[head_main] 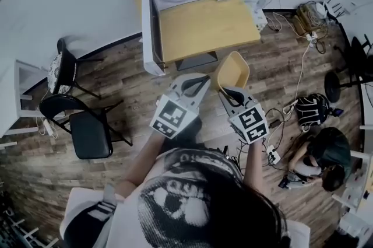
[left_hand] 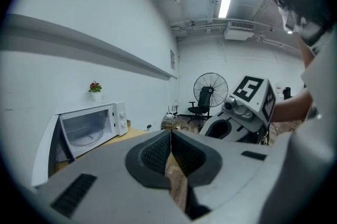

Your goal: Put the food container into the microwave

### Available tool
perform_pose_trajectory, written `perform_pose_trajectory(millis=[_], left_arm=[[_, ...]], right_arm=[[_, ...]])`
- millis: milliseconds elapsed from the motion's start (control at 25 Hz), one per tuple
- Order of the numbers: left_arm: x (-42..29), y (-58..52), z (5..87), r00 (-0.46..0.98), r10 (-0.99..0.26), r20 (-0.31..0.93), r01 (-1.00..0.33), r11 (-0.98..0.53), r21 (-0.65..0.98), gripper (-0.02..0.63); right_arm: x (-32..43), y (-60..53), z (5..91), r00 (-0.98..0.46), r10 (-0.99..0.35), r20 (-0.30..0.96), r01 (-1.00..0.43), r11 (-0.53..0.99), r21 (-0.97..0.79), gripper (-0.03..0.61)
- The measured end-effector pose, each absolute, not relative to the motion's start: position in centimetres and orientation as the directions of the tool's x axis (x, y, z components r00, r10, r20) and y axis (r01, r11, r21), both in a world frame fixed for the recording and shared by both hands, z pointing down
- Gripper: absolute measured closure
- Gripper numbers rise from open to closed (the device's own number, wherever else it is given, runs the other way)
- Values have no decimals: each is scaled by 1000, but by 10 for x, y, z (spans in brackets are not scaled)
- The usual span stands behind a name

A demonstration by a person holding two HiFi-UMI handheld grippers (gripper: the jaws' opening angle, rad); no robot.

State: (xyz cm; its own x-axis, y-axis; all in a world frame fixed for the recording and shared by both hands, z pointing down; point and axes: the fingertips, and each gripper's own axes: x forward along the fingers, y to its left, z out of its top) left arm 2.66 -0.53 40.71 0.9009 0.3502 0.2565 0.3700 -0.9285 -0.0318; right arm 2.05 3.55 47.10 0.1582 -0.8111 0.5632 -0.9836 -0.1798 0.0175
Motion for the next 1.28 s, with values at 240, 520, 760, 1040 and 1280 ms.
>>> perform_pose_trajectory(millis=[240,520,760,1040,1280], left_arm=[[76,-20,410,883,397,252,414,-910,-17,612],[116,-40,419,865,432,253,445,-896,10,612],[131,-48,422,859,446,252,451,-892,38,612],[140,-66,424,872,420,251,419,-906,57,612],[153,-95,429,909,325,259,317,-946,72,612]], right_arm=[[65,16,472,182,-796,577,-979,-204,27,552],[100,0,480,215,-776,593,-970,-242,34,552],[112,-4,483,215,-754,621,-968,-248,35,552],[122,-26,489,165,-752,638,-982,-187,33,552],[136,-56,495,58,-754,654,-998,-50,31,552]])
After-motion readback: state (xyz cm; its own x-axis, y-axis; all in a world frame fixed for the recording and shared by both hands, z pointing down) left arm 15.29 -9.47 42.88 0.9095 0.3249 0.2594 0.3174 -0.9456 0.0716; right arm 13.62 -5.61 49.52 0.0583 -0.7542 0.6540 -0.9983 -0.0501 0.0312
